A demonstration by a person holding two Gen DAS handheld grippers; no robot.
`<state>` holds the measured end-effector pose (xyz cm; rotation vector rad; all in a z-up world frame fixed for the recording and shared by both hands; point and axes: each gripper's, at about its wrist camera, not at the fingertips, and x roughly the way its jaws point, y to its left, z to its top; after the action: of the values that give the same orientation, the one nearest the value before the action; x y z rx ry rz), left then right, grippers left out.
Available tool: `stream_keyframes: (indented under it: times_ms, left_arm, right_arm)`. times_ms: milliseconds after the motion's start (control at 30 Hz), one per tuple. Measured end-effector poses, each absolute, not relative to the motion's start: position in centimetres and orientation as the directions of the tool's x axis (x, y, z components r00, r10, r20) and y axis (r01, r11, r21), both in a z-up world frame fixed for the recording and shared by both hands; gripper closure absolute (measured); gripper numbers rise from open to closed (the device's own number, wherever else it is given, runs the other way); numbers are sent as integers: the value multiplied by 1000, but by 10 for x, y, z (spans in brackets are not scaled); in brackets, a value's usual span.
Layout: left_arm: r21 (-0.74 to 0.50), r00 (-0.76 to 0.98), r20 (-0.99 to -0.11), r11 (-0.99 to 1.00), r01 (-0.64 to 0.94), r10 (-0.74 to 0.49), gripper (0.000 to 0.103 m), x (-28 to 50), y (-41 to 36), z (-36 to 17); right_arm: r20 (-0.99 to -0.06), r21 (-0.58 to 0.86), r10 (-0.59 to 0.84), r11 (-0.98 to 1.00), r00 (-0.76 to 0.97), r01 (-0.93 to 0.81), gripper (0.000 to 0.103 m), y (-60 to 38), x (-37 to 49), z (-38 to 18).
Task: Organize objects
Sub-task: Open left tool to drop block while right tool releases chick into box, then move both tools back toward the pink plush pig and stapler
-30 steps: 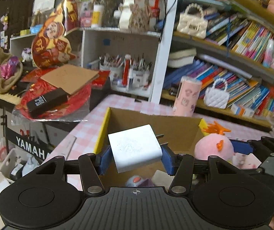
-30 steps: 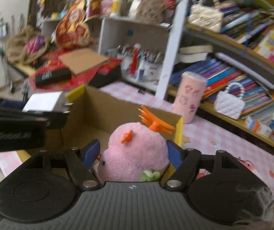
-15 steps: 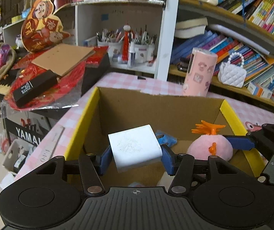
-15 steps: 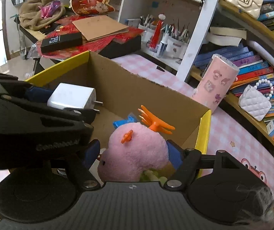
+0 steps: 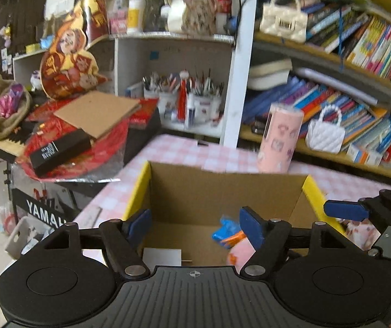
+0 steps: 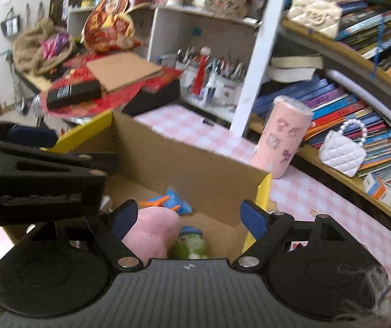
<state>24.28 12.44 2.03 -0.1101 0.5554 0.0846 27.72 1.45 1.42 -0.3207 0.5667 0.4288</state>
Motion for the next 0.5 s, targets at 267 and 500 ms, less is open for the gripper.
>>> stream_keyframes:
  times_ms: [267, 500]
  left_arm:
    - [-106, 882, -468, 987, -123, 60, 20, 189, 133, 43]
    - [-118, 878, -470, 981, -157, 85, 19, 135, 147, 41]
  right_arm:
    - [-496, -132, 303, 900, 814, -416, 24, -3, 225, 38]
    - [-492, -140, 259, 919, 831, -369, 24, -9, 168, 31]
